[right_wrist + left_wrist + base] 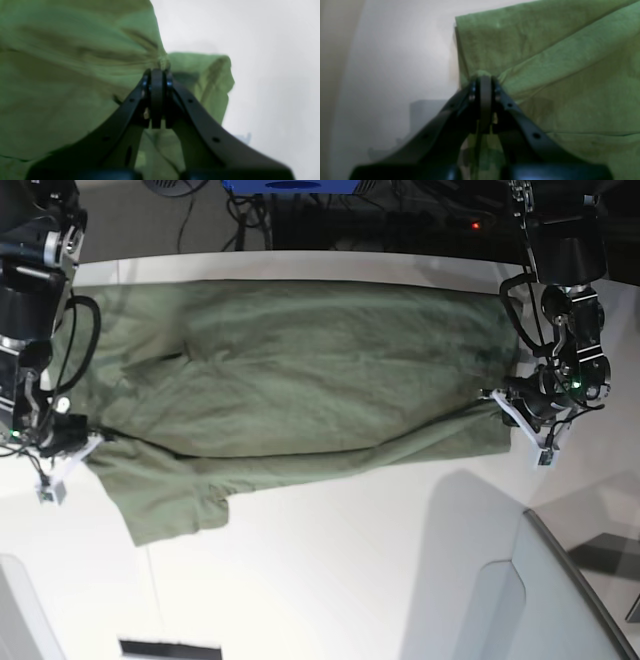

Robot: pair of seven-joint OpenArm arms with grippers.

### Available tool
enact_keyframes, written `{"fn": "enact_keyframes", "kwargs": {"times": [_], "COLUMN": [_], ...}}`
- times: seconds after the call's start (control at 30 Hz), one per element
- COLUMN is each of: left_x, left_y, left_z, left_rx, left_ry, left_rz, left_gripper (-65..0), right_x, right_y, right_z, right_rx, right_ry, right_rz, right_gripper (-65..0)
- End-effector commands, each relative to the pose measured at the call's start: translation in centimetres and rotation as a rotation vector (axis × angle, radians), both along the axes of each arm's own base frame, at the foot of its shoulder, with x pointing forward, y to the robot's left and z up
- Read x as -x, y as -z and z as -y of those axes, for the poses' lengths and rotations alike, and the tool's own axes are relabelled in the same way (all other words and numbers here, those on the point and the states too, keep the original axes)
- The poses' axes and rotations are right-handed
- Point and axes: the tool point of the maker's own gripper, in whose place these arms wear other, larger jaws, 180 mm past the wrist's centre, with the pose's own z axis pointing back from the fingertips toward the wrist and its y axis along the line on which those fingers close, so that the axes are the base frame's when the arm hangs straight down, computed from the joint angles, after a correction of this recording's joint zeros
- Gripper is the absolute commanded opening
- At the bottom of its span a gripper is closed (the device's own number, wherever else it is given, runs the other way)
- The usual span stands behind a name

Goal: Layout the t-shirt on the table in an organized manner, then fold the t-shirt properly
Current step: 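Lift the hem with both grippers and fold it toward the folded edge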

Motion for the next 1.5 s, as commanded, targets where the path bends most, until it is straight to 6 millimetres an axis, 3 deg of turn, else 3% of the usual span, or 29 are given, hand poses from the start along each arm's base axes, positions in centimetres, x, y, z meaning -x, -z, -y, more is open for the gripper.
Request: {"fn": "enact_keyframes", "kwargs": {"times": [0.0, 0.2, 0.3, 0.43, 0.57, 0.63, 0.87, 1.03, 1.3, 1.47], "left_x": [-1.4, -1.6, -1.5, -1.4, -1.4, -1.4, -1.6, -1.5, -1.5, -1.6], "left_y": [-1.6, -1.7, -1.5, -1.4, -1.4, -1.4, -1.5, -1.4, -1.5, -1.5], "left_z": [-1.0, -0.7, -0.6, -0.6, -0.6, -0.6, -0.5, -0.5, -0.5, -0.5], "left_rx": [-0.019, -0.016, -0.015, -0.015, -0.015, -0.015, -0.013, -0.013, -0.013, -0.013], "left_ry": [-0.005, 0.0, 0.003, 0.003, 0.003, 0.003, 0.004, 0.004, 0.004, 0.004], "left_rz": [0.052, 0.055, 0.051, 0.048, 0.048, 0.048, 0.051, 0.049, 0.051, 0.052], "left_gripper": [-65.0, -65.0, -65.0, -65.0, -65.0, -65.0, -65.0, -65.0, -65.0, -65.0], "right_x": [-1.3, -1.1, -1.3, -1.9, -3.0, -3.9, -8.7, -10.8, -10.1, -9.2], "right_y": [-1.6, -1.5, -2.7, -6.4, -8.8, -9.2, -4.9, -4.0, -1.4, -0.7], "right_z": [0.6, -0.2, 0.0, -0.1, -0.1, -0.2, -1.0, -1.1, -2.5, -1.4], "right_rx": [0.012, 0.001, 0.023, 0.08, 0.105, 0.097, -0.078, -0.147, -0.13, -0.118], "right_ry": [-0.001, -0.008, -0.019, -0.046, -0.055, -0.06, 0.005, 0.056, 0.036, 0.052], "right_rz": [0.056, 0.03, 0.018, 0.04, 0.088, 0.102, 0.112, 0.158, 0.152, 0.146], "right_gripper": [-64.8, -64.1, -62.3, -44.3, -17.6, -12.2, -20.4, -20.1, -20.7, -20.7]}}
